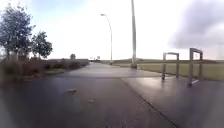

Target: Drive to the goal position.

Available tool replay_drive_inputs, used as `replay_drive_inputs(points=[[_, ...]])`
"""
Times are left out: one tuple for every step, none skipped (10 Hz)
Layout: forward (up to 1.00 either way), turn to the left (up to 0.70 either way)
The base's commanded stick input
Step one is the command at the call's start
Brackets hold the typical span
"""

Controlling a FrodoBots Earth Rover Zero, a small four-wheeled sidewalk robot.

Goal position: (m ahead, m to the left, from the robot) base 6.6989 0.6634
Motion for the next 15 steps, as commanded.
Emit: replay_drive_inputs(points=[[0.45,0.00],[0.45,0.00],[0.45,0.00],[0.45,0.00],[0.45,0.00],[0.45,0.00],[0.45,0.00],[0.45,0.00],[0.45,0.00],[0.45,0.00],[0.45,0.00],[0.45,0.00],[0.45,0.00],[0.45,0.00],[0.45,0.00]])
